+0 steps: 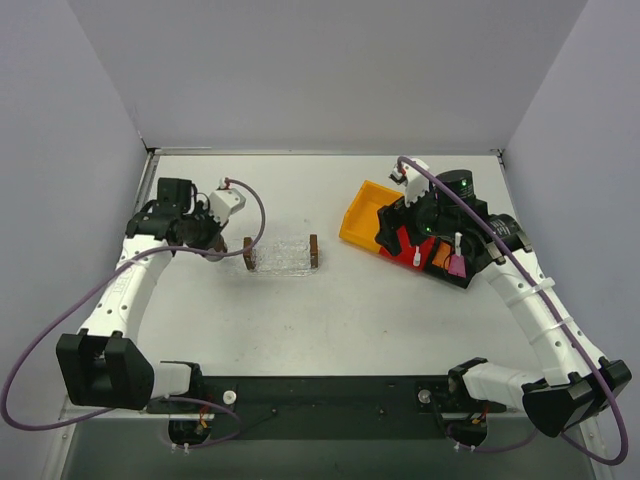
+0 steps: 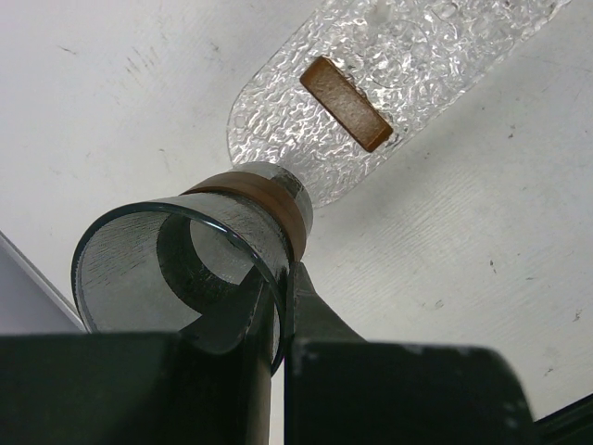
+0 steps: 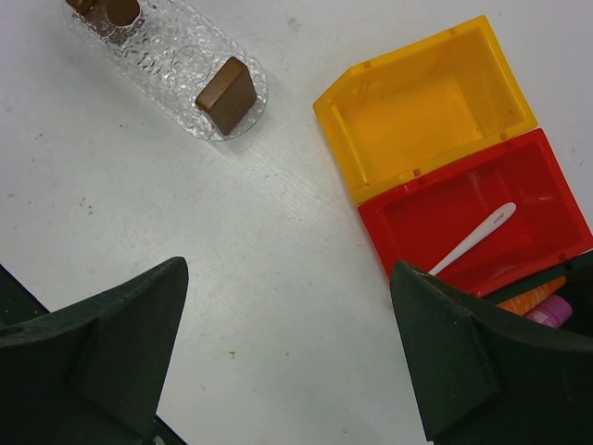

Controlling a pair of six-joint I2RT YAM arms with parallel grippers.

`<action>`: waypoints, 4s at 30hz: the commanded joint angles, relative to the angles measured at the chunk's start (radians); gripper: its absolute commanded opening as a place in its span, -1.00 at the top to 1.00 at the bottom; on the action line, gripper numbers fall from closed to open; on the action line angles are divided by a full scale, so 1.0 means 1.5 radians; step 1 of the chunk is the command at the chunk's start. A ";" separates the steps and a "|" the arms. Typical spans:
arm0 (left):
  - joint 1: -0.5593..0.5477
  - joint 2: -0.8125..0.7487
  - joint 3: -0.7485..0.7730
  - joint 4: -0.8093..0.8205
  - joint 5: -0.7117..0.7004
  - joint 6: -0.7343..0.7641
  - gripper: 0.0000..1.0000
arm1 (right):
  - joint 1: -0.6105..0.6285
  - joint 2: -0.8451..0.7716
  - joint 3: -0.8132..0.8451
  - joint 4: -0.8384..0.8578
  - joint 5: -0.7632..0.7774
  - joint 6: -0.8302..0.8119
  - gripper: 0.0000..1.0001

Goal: Prepare toiletry sets of a toothbrush and toothpaste on the tray

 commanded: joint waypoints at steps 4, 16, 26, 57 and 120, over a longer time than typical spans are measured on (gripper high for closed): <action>-0.060 0.019 -0.041 0.121 -0.060 0.022 1.00 | -0.007 -0.009 -0.014 -0.009 0.012 -0.009 -0.69; -0.104 0.073 -0.043 0.150 -0.101 0.011 1.00 | -0.010 -0.012 -0.021 -0.009 0.011 -0.010 -0.70; -0.111 0.096 -0.047 0.165 -0.103 0.008 1.00 | -0.011 -0.009 -0.021 -0.008 0.006 -0.008 -0.70; -0.125 0.124 -0.072 0.188 -0.120 0.010 1.00 | -0.019 -0.015 -0.032 -0.008 0.003 -0.008 -0.70; -0.135 -0.002 0.025 0.041 -0.076 -0.026 -0.09 | -0.034 -0.020 -0.041 -0.006 0.080 -0.020 -0.71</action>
